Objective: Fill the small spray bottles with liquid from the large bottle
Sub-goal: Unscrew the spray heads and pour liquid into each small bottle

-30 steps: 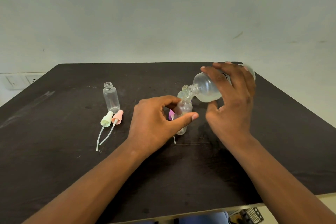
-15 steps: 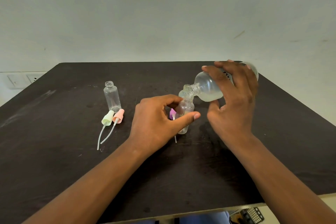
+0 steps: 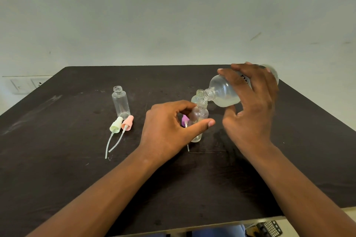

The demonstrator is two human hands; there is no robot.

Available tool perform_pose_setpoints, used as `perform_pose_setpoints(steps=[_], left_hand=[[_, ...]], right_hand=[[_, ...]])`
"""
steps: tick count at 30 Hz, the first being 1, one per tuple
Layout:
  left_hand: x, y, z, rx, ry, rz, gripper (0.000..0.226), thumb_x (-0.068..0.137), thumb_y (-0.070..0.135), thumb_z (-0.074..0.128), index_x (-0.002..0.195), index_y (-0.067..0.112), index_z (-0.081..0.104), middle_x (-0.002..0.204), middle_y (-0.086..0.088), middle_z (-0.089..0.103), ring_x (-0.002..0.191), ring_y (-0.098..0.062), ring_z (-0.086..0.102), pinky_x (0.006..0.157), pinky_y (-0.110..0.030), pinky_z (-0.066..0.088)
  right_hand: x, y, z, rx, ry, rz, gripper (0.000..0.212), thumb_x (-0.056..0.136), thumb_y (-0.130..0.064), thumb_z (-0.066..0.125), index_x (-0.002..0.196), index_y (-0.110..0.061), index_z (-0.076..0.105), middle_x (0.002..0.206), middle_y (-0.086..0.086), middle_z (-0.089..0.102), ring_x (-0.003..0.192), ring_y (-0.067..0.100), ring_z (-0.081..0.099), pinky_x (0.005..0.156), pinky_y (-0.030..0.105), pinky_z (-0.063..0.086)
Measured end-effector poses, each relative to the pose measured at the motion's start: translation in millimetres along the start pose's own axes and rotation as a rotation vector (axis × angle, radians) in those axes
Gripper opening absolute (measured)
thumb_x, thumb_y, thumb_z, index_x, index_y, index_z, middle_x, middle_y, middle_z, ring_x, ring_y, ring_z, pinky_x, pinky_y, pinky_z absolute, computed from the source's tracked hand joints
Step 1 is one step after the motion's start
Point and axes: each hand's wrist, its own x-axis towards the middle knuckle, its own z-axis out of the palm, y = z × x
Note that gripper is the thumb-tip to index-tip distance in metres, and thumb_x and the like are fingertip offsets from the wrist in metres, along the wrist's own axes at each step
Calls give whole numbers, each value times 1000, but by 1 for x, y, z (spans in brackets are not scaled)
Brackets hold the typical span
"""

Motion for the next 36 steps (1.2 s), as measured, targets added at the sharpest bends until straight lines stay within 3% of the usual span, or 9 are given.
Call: perform_pose_setpoints(steps=[8, 14, 26, 36], left_hand=[[0, -1, 0, -1, -4, 0, 42, 76, 62, 79, 100, 28, 82, 66, 22, 68, 48, 1, 54, 51, -8, 36], [-1, -1, 0, 0, -12, -1, 40, 77, 61, 80, 100, 27, 81, 61, 31, 61, 48, 2, 55, 52, -7, 37], [0, -3, 1, 15, -3, 20, 44, 78, 64, 77, 98, 25, 81, 60, 20, 63, 49, 1, 54, 53, -8, 35], [0, -3, 2, 21, -10, 2, 44, 76, 62, 79, 100, 26, 81, 60, 33, 60, 51, 6, 55, 54, -7, 36]], right_hand=[[0, 0, 0, -10, 5, -3, 78, 59, 12, 59, 131, -16, 73, 134, 11, 66, 133, 38, 59, 116, 61, 37], [1, 0, 0, -14, 17, -4, 78, 58, 13, 59, 129, -15, 74, 133, 11, 67, 132, 38, 60, 115, 61, 38], [1, 0, 0, -21, 14, 8, 79, 58, 14, 61, 130, -16, 74, 133, 11, 66, 133, 38, 59, 117, 60, 37], [1, 0, -1, -16, 13, 7, 78, 58, 13, 60, 130, -15, 74, 133, 11, 66, 133, 38, 59, 116, 60, 37]])
